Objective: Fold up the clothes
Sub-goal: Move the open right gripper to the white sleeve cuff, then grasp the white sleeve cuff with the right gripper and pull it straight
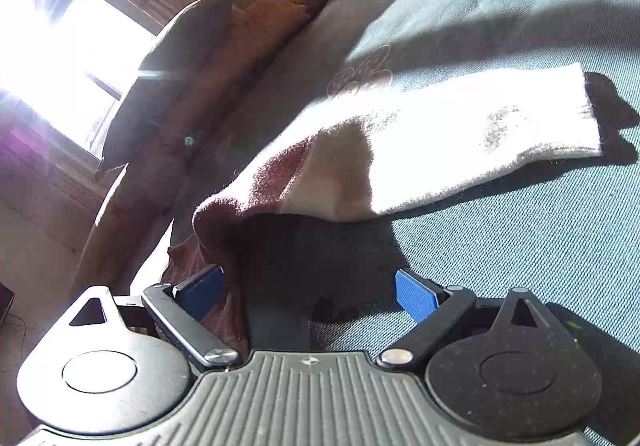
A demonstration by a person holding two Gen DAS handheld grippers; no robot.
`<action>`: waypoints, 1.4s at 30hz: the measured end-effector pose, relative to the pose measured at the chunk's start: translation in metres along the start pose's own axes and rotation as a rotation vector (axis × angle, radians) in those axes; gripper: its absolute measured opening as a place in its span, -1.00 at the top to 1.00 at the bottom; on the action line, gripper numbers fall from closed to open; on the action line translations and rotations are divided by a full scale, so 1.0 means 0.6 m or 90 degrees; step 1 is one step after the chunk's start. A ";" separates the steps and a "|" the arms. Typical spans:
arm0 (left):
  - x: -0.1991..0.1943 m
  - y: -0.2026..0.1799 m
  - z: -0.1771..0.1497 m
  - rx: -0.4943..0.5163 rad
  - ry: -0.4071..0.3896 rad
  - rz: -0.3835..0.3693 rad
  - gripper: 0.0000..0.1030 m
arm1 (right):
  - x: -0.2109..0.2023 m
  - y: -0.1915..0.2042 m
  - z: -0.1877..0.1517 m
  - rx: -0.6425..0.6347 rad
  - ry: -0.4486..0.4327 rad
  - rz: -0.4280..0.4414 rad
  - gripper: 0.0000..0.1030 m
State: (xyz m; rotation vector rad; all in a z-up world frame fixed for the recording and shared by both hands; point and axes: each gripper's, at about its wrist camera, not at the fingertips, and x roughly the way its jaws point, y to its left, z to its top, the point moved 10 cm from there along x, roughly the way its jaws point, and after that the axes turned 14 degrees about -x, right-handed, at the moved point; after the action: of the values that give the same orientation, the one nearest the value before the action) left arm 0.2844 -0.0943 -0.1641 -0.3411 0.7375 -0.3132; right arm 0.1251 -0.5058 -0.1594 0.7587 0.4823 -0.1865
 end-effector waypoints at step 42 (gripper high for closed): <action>0.006 -0.005 -0.007 0.054 -0.011 0.026 -0.99 | 0.041 -0.055 0.359 -0.300 -0.144 -0.334 0.79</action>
State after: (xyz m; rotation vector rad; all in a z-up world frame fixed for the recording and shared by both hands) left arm 0.2838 -0.0990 -0.1679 -0.2479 0.7119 -0.3014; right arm 0.2117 -0.6800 -0.0574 0.1345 0.4780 -0.6173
